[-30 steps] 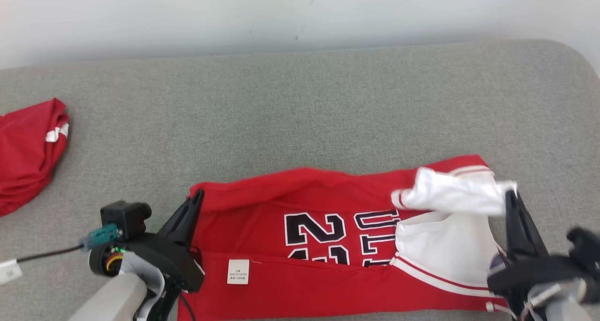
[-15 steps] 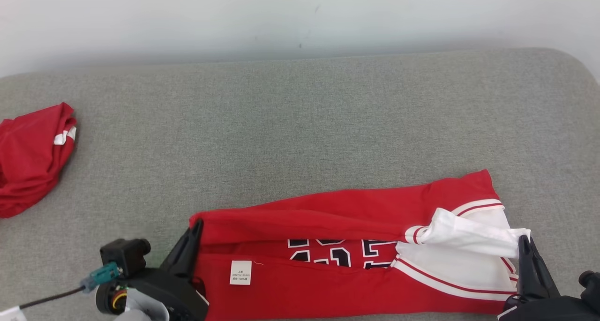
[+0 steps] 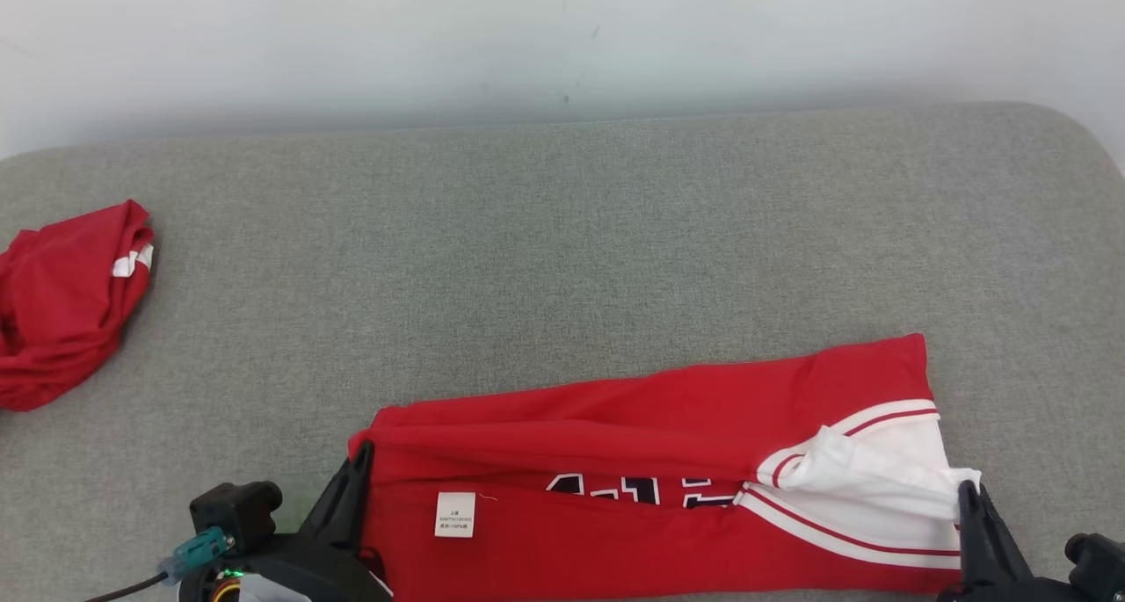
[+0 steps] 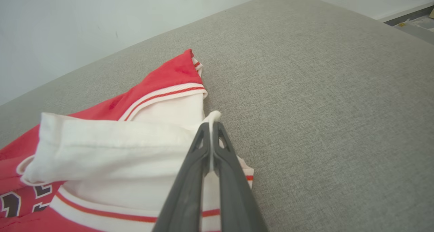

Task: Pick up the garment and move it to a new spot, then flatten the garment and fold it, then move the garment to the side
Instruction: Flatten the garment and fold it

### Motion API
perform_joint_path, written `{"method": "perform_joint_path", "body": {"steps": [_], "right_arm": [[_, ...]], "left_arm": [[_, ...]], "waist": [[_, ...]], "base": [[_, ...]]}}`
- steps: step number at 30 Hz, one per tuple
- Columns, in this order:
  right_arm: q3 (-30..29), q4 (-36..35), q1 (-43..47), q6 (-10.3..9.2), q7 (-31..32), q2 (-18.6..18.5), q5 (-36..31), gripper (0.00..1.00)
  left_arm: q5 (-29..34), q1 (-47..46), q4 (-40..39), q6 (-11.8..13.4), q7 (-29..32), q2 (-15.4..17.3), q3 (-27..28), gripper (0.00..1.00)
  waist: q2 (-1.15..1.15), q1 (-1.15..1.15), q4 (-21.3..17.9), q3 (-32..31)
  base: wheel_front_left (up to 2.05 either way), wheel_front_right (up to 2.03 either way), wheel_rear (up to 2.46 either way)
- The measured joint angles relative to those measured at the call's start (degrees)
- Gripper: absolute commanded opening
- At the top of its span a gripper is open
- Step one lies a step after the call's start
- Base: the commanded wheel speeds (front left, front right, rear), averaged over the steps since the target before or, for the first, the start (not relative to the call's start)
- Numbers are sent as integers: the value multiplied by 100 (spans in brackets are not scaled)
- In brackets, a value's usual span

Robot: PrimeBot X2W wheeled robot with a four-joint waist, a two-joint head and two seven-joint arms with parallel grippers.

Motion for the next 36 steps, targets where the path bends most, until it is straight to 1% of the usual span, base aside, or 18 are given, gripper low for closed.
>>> {"method": "perform_joint_path", "body": {"steps": [1,2,7,8,10,12,15,20,21,24,28,30,34,36], "right_arm": [[1,29,-3,0,-13,-3,-3,100],[1,29,-3,0,-13,-3,-3,100],[4,85,-14,0,-96,-87,24,100],[5,87,-19,0,-89,-127,34,100],[8,67,-27,0,-13,-145,-5,100],[12,63,-70,-1,89,-191,-68,100],[26,123,-238,0,319,-294,-202,100],[9,535,-555,0,626,-503,-356,100],[19,624,-615,-1,701,-516,-398,100],[51,902,-761,0,858,-593,-449,100],[87,1272,-862,0,1085,-688,-499,100],[147,1417,-870,0,1185,-742,-533,100],[292,1699,-951,-1,1466,-805,-483,100],[370,1774,-982,0,1575,-849,-441,100]], "left_arm": [[67,1,-10,0,0,-29,67,79],[67,1,-10,0,0,-29,67,100],[364,183,-152,-44,0,-180,491,100],[530,293,-322,-55,0,-259,768,100],[750,437,-546,-57,-1,-332,1132,100],[1190,625,-775,-53,0,-377,1455,100],[1818,936,-1158,-33,-1,-559,1935,100],[2827,1371,-1616,-51,-1,-849,2531,100],[2934,1440,-1662,-56,-1,-917,2625,100],[3193,1632,-1692,-107,-1,-1091,2841,100],[3429,1757,-1633,-160,-1,-1217,2997,100],[3500,1777,-1589,-202,-1,-1260,3036,100],[3774,1861,-1569,-209,-1,-1304,3023,100],[3804,1879,-1572,-210,-1,-1322,3031,100]], "waist": [[0,0,3,-9],[0,0,3,-9],[0,0,16,-98],[0,0,25,-141],[0,0,43,-179],[0,0,71,-210],[1,0,127,-250],[0,1,268,-297],[1,0,300,-306],[1,0,402,-332],[1,0,533,-368],[1,0,588,-389],[0,0,652,-446],[0,0,660,-474]], "base": [[0,0,0],[0,0,0],[0,0,0],[0,0,0],[0,0,0],[0,0,0],[0,0,0],[0,0,0],[0,0,0],[0,0,0],[0,0,0],[0,0,0],[0,0,0],[0,0,0]]}}
